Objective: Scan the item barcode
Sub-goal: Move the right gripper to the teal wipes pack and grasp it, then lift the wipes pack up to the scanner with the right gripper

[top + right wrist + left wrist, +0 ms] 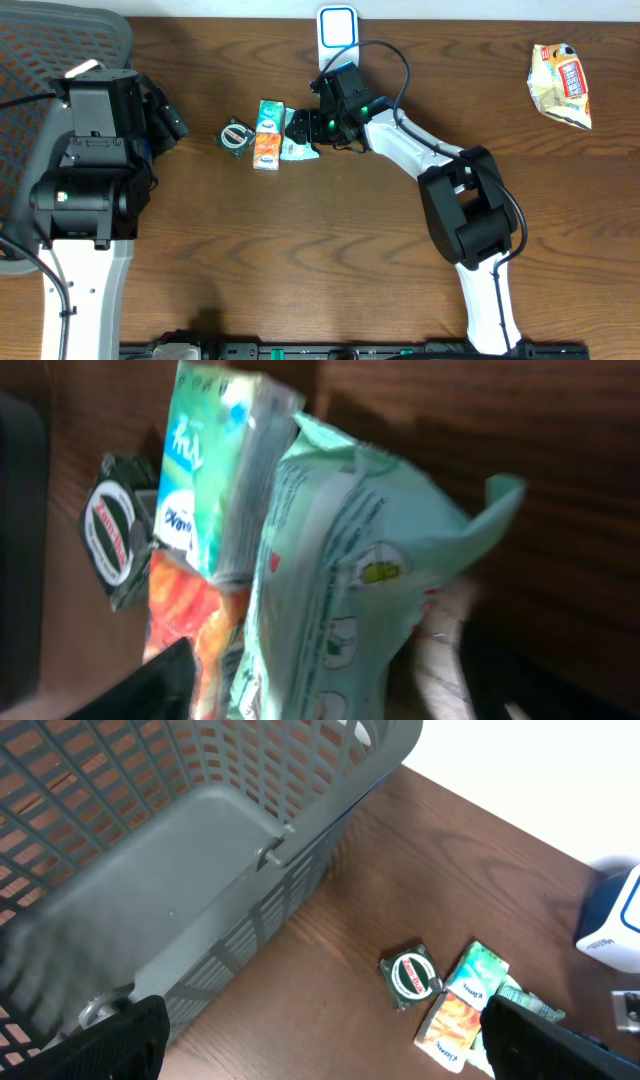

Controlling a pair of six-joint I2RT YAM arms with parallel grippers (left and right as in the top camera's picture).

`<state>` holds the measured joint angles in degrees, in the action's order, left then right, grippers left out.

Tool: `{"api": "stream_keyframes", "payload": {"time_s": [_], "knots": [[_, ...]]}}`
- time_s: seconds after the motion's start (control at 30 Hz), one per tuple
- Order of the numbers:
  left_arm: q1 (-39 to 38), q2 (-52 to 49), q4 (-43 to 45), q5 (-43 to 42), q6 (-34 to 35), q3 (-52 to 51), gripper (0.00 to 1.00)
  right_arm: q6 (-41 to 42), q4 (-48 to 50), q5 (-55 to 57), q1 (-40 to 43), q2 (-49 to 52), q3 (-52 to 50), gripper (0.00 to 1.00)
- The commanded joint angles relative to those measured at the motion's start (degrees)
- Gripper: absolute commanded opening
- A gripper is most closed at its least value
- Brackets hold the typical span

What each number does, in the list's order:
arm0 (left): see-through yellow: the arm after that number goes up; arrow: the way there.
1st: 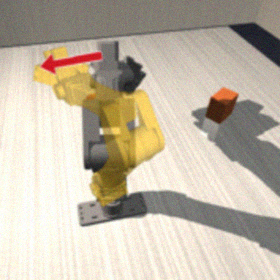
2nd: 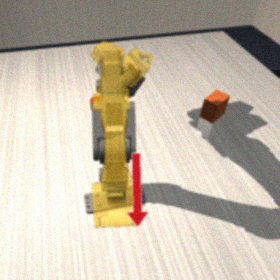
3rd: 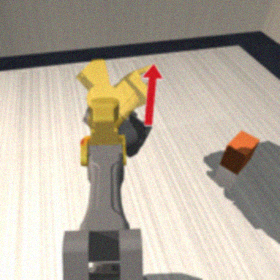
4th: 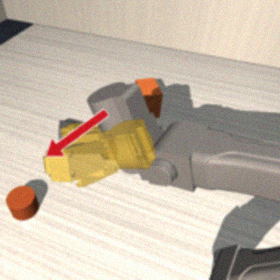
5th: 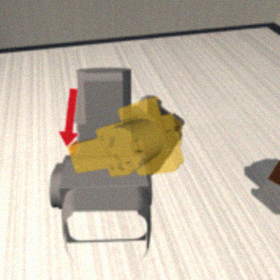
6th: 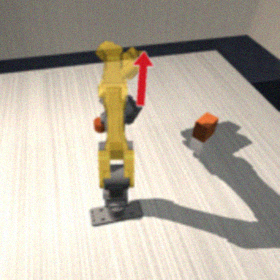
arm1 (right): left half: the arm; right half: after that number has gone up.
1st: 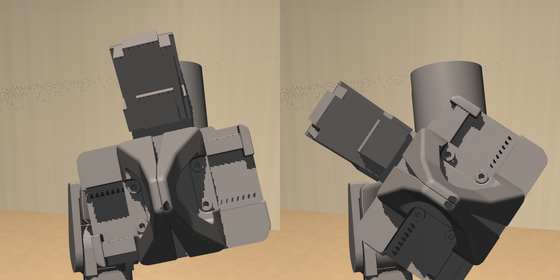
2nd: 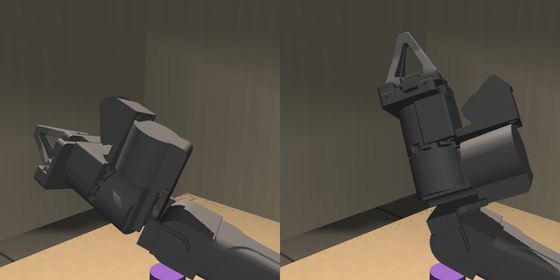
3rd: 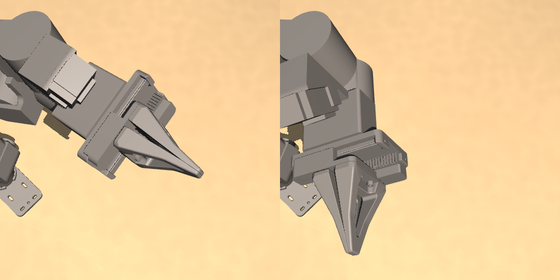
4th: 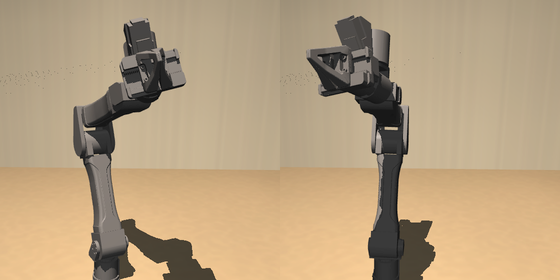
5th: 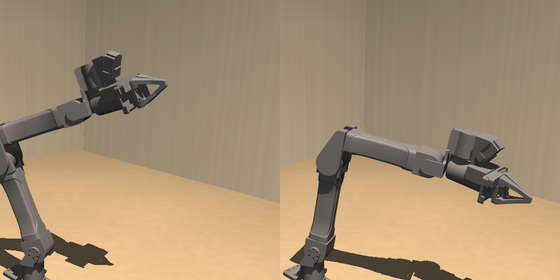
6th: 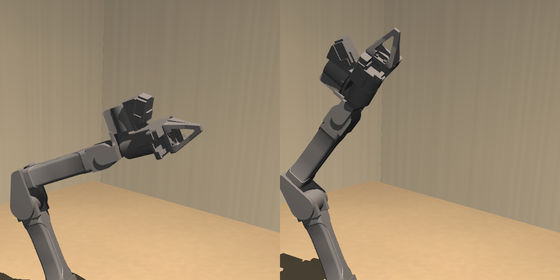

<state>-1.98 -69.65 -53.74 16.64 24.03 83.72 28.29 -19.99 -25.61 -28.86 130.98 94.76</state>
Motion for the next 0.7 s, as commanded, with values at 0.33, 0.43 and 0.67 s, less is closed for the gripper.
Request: {"api": "stream_keyframes", "payload": {"time_s": [0.33, 0.43, 0.67], "knots": [[0.20, 0.42, -0.07, 0.59, 0.28, 0.74, 0.98, 0.39, 2.47, -13.88, 5.14, -0.81, -0.26, 0.01], [0.20, 0.42, -0.07, 0.59, 0.28, 0.74, 0.98, -0.96, 2.47, -20.17, 8.39, -4.13, -0.26, 0.01], [0.20, 0.42, -0.07, 0.59, 0.28, 0.74, 0.98, -7.61, 1.33, -25.81, 15.28, -16.20, -0.26, 0.01]]}}
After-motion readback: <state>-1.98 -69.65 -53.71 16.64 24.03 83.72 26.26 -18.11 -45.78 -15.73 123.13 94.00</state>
